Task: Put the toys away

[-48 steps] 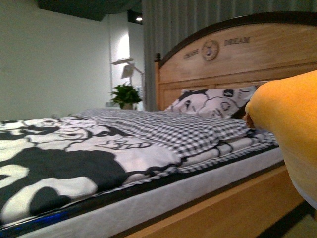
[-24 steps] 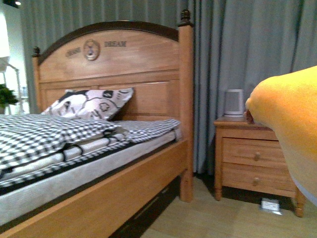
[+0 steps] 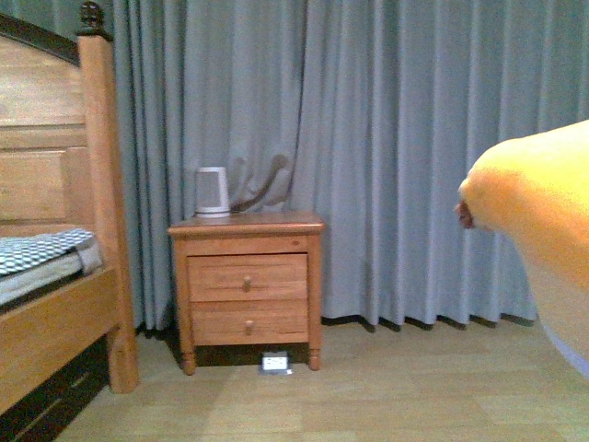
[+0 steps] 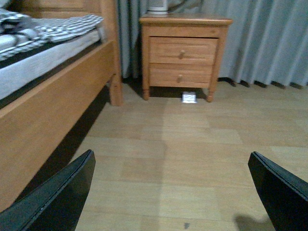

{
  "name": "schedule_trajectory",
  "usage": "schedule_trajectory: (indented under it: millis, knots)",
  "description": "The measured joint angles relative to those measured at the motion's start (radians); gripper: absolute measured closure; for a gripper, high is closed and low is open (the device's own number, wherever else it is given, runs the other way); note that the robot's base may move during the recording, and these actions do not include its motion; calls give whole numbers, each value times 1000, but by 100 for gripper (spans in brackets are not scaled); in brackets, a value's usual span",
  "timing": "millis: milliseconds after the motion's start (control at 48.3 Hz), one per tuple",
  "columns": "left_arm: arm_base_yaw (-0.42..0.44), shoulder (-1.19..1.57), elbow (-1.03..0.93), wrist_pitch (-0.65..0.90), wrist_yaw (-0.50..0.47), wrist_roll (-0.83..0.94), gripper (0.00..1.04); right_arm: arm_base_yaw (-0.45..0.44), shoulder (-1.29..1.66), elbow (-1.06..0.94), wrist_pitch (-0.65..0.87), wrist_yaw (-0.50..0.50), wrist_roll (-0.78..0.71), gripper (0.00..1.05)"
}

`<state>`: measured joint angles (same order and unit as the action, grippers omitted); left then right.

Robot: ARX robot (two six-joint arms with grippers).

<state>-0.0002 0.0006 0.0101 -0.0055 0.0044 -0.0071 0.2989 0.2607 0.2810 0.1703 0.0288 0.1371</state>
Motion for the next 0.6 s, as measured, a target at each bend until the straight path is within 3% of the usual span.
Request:
schedule_trajectory:
  millis: [600]
  knots:
    - [-1,0,0,0,-4,0,6,0,-3,0,0,-2,0,85]
